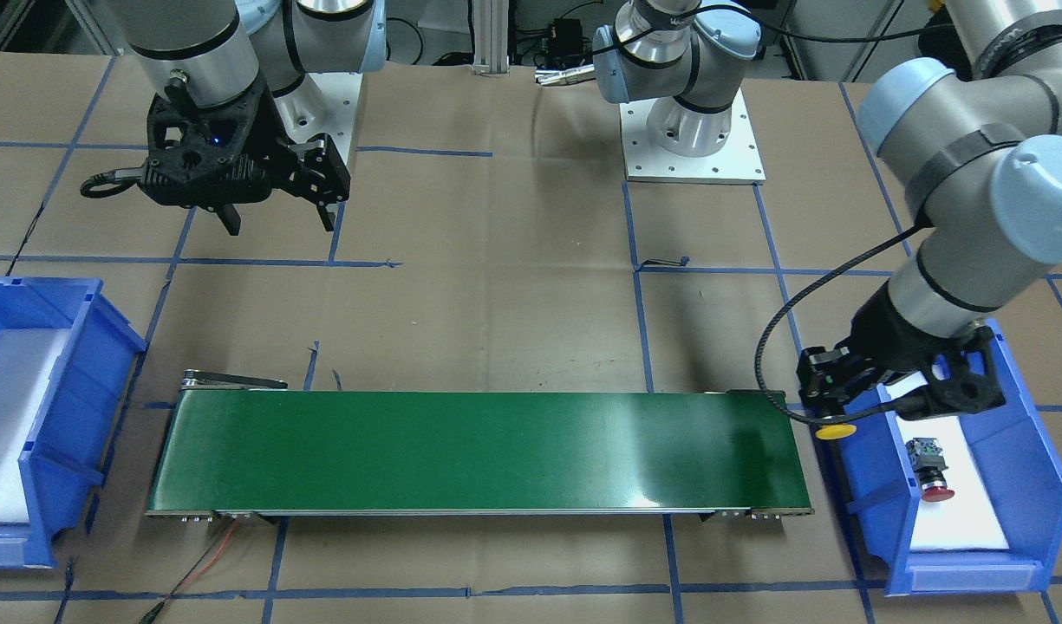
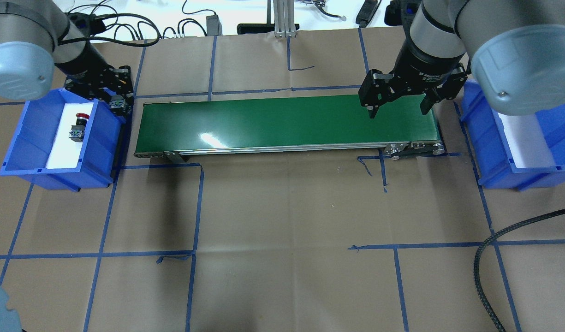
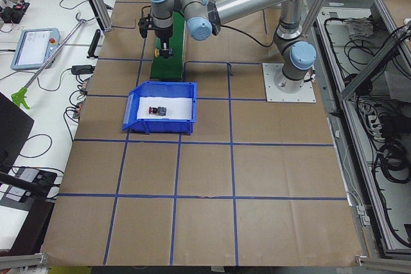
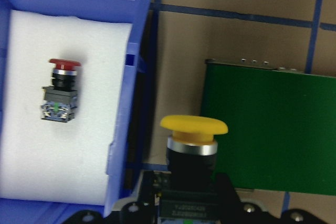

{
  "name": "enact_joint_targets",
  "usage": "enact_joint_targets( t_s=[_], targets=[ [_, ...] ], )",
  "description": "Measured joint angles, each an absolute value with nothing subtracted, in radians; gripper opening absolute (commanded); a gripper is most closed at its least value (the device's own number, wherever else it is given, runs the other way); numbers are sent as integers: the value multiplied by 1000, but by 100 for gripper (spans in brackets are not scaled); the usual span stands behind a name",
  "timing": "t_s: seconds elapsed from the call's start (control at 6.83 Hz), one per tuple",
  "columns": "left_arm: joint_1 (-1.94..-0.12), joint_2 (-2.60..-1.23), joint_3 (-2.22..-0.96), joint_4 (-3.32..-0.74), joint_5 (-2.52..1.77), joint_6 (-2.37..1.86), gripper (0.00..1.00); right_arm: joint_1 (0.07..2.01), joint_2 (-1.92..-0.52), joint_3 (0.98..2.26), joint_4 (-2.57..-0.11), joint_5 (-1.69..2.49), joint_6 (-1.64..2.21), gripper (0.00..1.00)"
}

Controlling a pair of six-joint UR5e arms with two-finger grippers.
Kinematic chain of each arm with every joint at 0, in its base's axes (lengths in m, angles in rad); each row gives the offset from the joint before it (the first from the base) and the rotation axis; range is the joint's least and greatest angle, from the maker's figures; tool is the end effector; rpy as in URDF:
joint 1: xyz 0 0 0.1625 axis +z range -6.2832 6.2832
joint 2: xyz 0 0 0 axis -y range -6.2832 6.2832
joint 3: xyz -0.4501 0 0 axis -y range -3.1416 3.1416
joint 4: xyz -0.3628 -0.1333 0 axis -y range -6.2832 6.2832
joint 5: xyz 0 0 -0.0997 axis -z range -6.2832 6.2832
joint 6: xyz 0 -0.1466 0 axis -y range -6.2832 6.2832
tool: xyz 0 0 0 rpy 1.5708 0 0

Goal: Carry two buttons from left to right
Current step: 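Lift the yellow button and place it on the green conveyor with left gripper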

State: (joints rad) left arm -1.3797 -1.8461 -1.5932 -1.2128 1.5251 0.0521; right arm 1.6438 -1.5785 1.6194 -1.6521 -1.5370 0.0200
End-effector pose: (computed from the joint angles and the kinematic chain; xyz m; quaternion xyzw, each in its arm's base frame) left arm -0.0278 -0.5936 0.3491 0.0687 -0.9969 0.0327 0.0190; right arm 0.1718 -0.4532 0.4554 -0.0268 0.9993 -0.0194 0.0178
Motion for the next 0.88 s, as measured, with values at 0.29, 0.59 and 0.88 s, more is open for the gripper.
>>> enact_joint_targets(
  t_s=[0.29,0.59,0.88],
  targets=[
    [-1480,-1918,-1628,-1100,1541,-40,16,1644,-1578,1620,-1653,-1537,20,100],
    [-1512,-1989,-1683,-961,1581,-61,17,1644,-1578,1620,-1653,-1536,20,100],
    [-1516,-1985,-1721,-927,1596,-63,100,1644,-1578,1620,-1653,-1536,21,100]
  ],
)
